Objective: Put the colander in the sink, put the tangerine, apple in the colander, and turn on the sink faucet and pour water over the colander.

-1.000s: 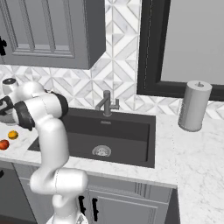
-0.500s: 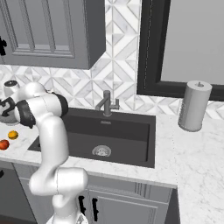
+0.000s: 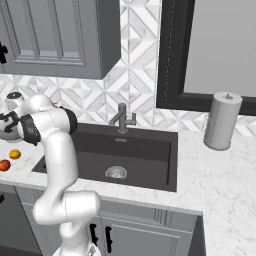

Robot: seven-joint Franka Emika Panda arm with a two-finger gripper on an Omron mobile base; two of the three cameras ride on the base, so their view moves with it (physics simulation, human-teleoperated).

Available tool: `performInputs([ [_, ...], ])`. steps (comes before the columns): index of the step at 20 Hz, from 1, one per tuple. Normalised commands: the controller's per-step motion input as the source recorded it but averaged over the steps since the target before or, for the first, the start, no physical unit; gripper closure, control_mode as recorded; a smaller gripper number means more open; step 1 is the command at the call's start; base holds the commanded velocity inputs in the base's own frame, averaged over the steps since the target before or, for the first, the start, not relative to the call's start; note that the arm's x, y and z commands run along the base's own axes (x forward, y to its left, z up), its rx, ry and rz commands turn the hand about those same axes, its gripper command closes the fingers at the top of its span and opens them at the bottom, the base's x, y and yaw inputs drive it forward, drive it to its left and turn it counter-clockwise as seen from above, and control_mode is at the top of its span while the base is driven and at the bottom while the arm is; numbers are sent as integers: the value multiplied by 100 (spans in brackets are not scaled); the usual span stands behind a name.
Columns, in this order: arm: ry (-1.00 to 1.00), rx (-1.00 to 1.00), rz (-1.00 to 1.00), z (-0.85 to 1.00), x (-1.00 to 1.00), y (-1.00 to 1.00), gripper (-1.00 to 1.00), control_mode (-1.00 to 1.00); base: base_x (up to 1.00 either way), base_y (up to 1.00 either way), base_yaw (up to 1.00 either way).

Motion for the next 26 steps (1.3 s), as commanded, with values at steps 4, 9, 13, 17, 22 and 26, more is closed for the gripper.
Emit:
performInputs([
  [4,-3,0,1,-3,28,13,-100,-100,0,0,0],
  [9,-2,0,1,-2,22,14,-100,-100,0,0,0],
  [13,0,0,0,-20,1,14,-100,-100,0,0,0],
  [17,2,0,1,-35,-17,2,100,-100,0,0,0],
  [22,1,3,0,-27,-23,-16,100,-100,0,0,0],
  [26,0,5,0,3,-42,-36,100,-100,0,0,0],
])
